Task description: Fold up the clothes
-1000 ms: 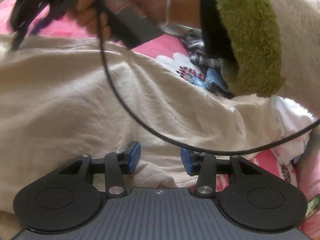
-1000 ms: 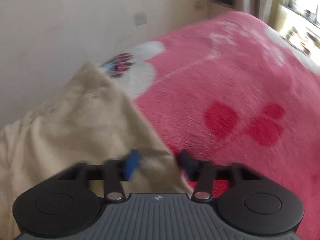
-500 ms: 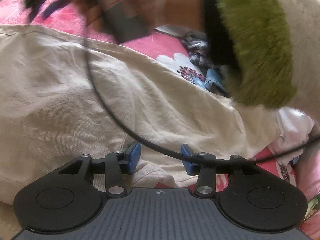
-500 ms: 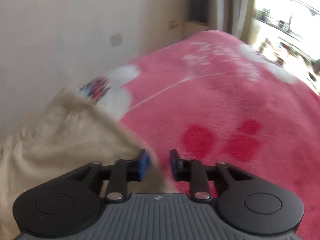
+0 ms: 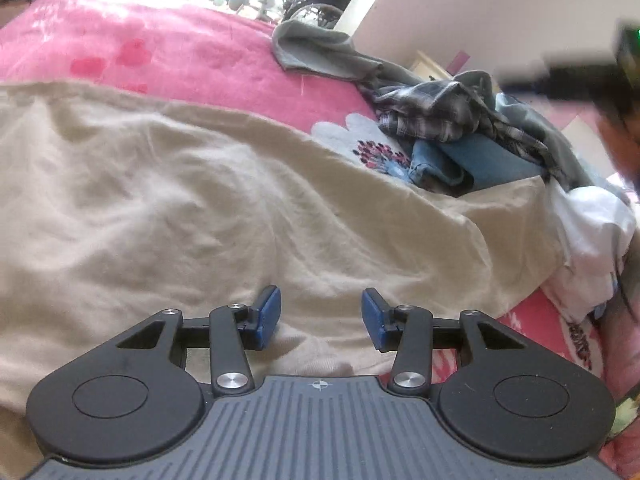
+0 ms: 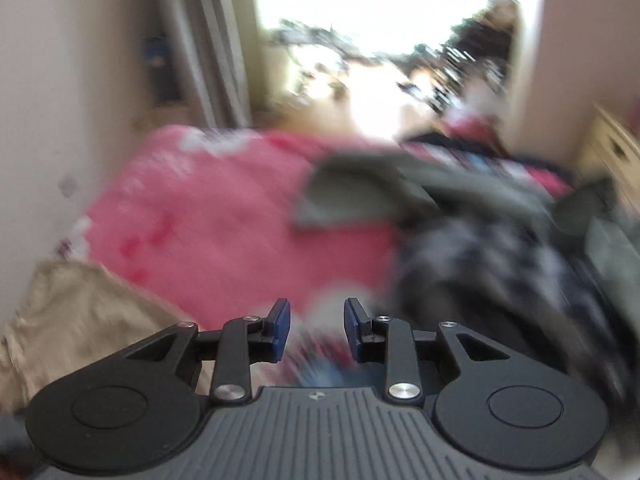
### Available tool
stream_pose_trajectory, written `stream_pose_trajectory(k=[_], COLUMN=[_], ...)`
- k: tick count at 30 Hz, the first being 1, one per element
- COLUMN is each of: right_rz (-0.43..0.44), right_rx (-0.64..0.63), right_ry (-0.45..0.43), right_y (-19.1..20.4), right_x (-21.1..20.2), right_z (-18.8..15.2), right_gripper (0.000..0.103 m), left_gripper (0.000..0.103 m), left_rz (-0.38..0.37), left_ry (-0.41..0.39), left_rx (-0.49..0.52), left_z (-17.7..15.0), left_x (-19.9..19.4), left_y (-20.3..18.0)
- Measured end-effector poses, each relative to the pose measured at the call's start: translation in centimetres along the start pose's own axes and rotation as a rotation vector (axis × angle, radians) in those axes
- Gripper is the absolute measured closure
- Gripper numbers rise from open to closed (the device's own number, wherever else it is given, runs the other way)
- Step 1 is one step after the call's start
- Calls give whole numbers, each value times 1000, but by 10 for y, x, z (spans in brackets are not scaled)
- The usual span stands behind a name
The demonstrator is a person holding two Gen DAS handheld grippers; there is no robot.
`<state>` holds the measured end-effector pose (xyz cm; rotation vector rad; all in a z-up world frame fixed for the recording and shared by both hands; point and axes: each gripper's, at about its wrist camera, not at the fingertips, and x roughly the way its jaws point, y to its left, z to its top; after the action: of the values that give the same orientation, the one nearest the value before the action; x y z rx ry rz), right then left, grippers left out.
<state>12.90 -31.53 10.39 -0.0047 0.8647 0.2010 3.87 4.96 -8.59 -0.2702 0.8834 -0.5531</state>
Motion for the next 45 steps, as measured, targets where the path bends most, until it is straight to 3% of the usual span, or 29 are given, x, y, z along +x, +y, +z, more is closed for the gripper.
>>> stream_pose_trajectory(k=[2, 7, 14, 16, 21, 22, 24, 26, 31, 34, 39, 42, 43, 44, 45], right_rz=[-55, -133, -243, -260, -155, -131, -99, -95, -114, -134, -21, -50, -64, -70, -76], right_rx=[70, 271, 336, 361, 439, 445, 427, 377, 233, 207, 227, 239, 244, 247, 250], right_ry=[25, -72, -64, -61, 6, 17, 6, -3, -66, -105, -168, -164, -160, -150, -139], right_y=[-23, -72, -127, -135, -155, -156, -151, -140, -109, -105, -112, -110, -110, -114, -117], right_x=[-19, -65, -45, -33, -13, -13, -20, -27, -54, -66, -67, -62, -60, -56, -52], right_z=[-37, -93, -90, -92, -96, -97, -102, -104, -108, -108, -103, -101, -101, -101, -101], right_gripper=[71, 62, 59, 53, 53, 55, 71, 96, 98, 95, 96, 96, 89, 75, 67], left_gripper=[58, 58, 58, 58, 58, 58, 58, 58, 58, 58, 58, 58, 58, 58, 58], left_rz=[7, 29, 51, 50, 50, 49, 49, 53, 53, 50, 49, 47, 45, 44, 43], left_ry=[-12, 0, 5, 10, 22, 22, 22, 23, 23, 23, 32, 32, 33, 34, 37], left_rx=[10, 32, 71, 71, 88, 89, 90, 89, 70, 65, 72, 69, 69, 68, 71], left_z=[2, 6, 6, 5, 4, 4, 4, 4, 3, 3, 2, 2, 2, 2, 2], left_x=[0, 7, 18, 20, 23, 23, 24, 25, 27, 28, 31, 30, 30, 29, 29], left_y=[-5, -17, -33, -35, -42, -42, -42, -41, -36, -34, -35, -35, -35, -35, -36])
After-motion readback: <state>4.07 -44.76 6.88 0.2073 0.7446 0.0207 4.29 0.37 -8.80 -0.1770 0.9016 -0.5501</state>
